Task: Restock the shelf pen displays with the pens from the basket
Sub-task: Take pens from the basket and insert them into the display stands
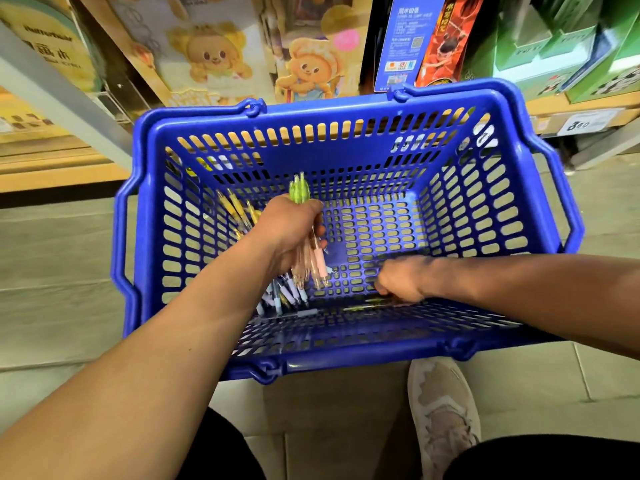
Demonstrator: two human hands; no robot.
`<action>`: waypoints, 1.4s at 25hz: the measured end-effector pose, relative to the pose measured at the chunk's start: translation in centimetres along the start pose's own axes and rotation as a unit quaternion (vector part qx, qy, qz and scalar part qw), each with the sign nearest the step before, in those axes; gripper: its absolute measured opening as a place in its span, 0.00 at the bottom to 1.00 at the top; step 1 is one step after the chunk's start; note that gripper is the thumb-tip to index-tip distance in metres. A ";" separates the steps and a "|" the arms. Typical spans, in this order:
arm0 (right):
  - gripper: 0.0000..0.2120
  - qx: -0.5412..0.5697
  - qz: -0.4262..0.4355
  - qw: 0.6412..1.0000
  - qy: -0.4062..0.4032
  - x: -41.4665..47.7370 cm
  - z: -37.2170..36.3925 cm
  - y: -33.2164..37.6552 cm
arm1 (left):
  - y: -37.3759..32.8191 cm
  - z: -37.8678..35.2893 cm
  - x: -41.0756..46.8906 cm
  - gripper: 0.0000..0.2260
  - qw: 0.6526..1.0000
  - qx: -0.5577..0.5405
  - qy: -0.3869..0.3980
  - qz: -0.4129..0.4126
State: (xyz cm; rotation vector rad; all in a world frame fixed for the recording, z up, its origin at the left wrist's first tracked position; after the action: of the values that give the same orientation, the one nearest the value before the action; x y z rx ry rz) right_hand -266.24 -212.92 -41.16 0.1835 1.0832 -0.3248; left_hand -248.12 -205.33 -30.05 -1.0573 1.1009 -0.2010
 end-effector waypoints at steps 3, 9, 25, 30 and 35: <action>0.20 0.043 -0.019 0.998 0.030 0.2 0.2 -0.5 | 0.1 0.2 -0.1 0.07 1.000 -0.007 0.011 0.009; 0.08 0.118 -0.009 0.992 -0.038 -0.4 2.7 -1.2 | 0.3 0.3 -0.2 0.06 0.999 -0.032 0.022 0.019; 0.03 0.648 0.117 0.733 -0.171 -3.1 11.1 0.7 | 1.1 0.3 0.3 0.25 0.999 0.004 -0.016 0.031; 0.03 0.699 0.099 0.703 -0.088 -1.4 10.3 0.8 | 0.1 1.1 0.6 0.10 0.997 0.050 -0.053 -0.003; 0.07 0.322 -0.031 0.938 -0.122 0.7 4.7 1.3 | -0.6 1.6 0.1 0.10 0.999 0.000 -0.034 0.002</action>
State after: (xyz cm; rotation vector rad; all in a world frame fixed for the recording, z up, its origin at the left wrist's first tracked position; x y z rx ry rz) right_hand -261.60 -213.24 -39.65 0.6764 0.7061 -0.7369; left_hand -246.54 -204.74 -29.58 -1.0548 1.0421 -0.1608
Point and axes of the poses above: each hand's wrist, its own x-axis towards the middle knuckle, its own z-axis out of the back of the hand, y = z × x, the point moved 4 cm from there along x, towards the middle knuckle, and after that the axes turned 9 degrees about -z, right-handed, at the moved point
